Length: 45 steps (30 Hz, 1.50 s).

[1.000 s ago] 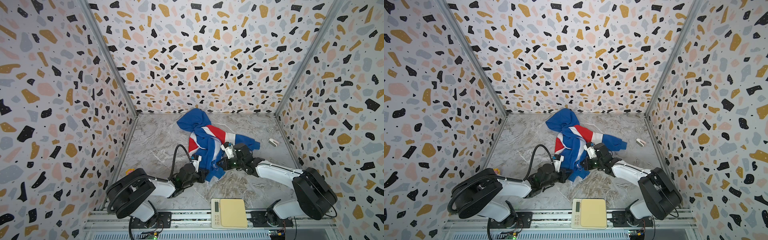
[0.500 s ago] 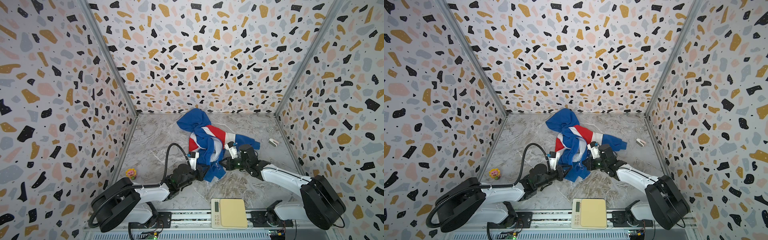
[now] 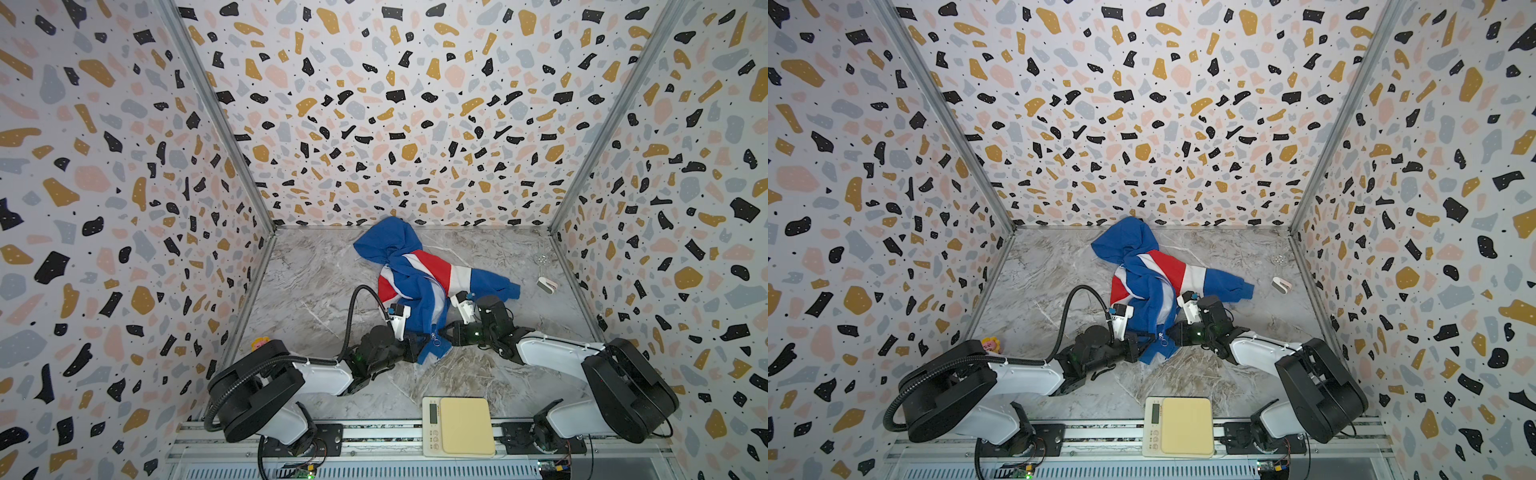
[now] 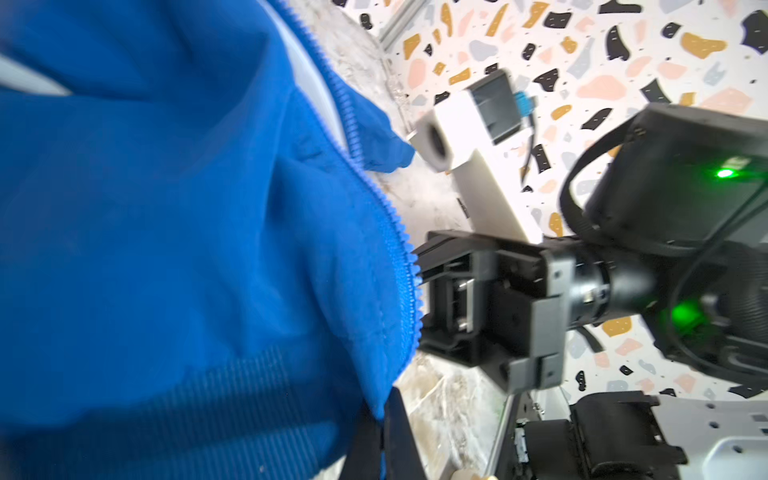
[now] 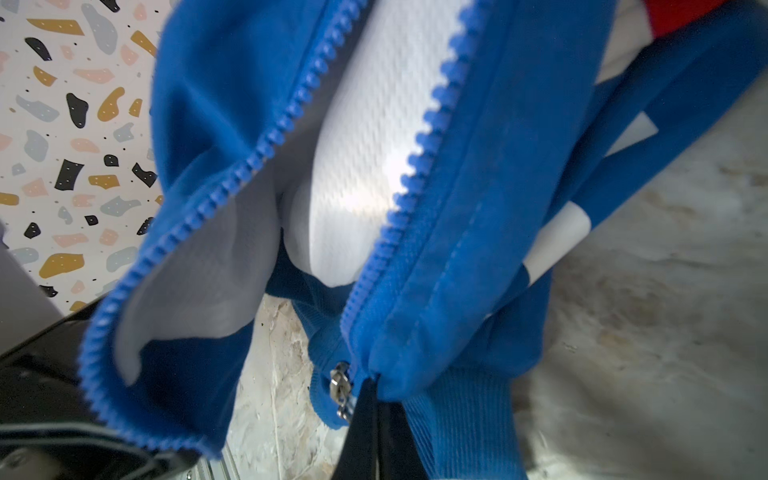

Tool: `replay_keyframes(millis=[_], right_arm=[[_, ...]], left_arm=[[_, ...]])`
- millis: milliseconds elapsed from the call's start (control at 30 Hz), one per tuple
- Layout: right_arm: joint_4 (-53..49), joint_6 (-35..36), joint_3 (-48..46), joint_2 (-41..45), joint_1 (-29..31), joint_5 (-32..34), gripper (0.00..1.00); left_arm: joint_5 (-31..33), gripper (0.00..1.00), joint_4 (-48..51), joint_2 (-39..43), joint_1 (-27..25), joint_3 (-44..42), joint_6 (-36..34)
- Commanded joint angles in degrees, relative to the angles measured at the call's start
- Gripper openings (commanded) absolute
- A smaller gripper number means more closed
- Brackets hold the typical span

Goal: Zip up the jacket

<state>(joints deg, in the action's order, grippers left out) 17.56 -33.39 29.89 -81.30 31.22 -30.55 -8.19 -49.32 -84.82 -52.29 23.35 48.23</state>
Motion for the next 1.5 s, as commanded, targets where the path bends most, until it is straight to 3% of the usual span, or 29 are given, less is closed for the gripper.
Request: replay_keyframes(millis=[0, 433, 500, 700, 867, 1133, 1300, 1467], right_arm=[[0.91, -0.36, -0.11, 0.35, -0.02, -0.88, 0.00], [0.45, 0.40, -0.08, 0.64, 0.11, -3.20, 0.01], [0.78, 0.34, -0.24, 0.12, 0.07, -3.13, 0.11], [4.05, -0.25, -1.32, -3.50, -0.45, -3.62, 0.24], [5.88, -0.73, -1.28, -6.41, -0.46, -4.37, 0.29], [6.43, -0.28, -1.26, -6.02, -0.46, -5.05, 0.20], [5.39, 0.93, -0.85, -4.21, -0.55, -5.58, 0.00], [-1.13, 5.35, 0.57, -0.84, -0.88, -3.16, 0.00]], left_arm=[[1.02, 0.00, -2.25, -2.23, -0.70, 1.21, -0.46], [2.26, 0.00, -3.77, -11.64, -1.11, 4.49, 2.10], [2.20, 0.00, -3.77, -12.76, -1.06, 4.81, 2.07], [2.05, 0.00, -3.90, -14.97, -1.07, 4.95, 3.89], [1.99, 0.00, -4.53, -15.58, -1.13, 4.18, 4.19], [1.77, 0.00, -5.42, -15.82, -1.14, 3.72, 4.28], [1.93, 0.00, -9.30, -14.07, -1.14, 1.75, 4.28], [1.54, 0.00, -15.18, -8.57, -1.09, -2.08, 3.19]])
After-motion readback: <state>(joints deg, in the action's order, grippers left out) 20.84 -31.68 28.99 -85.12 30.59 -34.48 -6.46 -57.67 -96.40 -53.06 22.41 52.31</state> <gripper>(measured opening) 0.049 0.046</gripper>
